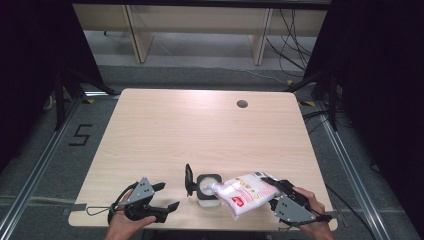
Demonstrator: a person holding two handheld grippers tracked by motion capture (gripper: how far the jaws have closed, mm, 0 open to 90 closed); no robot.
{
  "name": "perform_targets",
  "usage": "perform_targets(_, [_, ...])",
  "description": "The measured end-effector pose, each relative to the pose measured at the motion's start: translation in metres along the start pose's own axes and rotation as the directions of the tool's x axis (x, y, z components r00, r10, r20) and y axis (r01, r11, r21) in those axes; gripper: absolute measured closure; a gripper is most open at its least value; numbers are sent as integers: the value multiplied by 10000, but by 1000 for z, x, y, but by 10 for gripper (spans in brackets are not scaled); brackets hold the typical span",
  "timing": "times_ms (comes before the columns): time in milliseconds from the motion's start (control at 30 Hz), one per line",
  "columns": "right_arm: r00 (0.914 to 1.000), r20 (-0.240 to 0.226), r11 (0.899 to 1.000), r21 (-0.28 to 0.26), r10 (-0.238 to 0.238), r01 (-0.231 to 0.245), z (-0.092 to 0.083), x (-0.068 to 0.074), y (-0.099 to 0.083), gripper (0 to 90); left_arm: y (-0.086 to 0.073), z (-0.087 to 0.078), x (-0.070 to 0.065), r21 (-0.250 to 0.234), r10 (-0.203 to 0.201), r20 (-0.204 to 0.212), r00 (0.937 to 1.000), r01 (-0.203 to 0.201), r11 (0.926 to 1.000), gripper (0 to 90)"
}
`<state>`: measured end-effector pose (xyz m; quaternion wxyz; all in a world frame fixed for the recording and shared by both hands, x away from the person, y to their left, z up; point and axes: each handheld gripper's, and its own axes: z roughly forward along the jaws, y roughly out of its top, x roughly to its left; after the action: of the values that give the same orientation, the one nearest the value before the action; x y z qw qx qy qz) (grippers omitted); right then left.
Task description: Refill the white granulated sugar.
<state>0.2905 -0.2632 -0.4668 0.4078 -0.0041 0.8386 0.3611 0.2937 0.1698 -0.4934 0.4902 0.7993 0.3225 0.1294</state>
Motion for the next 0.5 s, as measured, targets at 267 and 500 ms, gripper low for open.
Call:
perform_targets(267, [9610,-528,9557,-1040,2713,-2755,0,-8,-23,606,1,0,2,28,281,-2,9996,-281,9996,184])
perform_targets(500, [8827,-965,8675,-1635,4599,-4698,12,-15,-50,611,0,0,1,69,123,-35,9999,-123,9999,183])
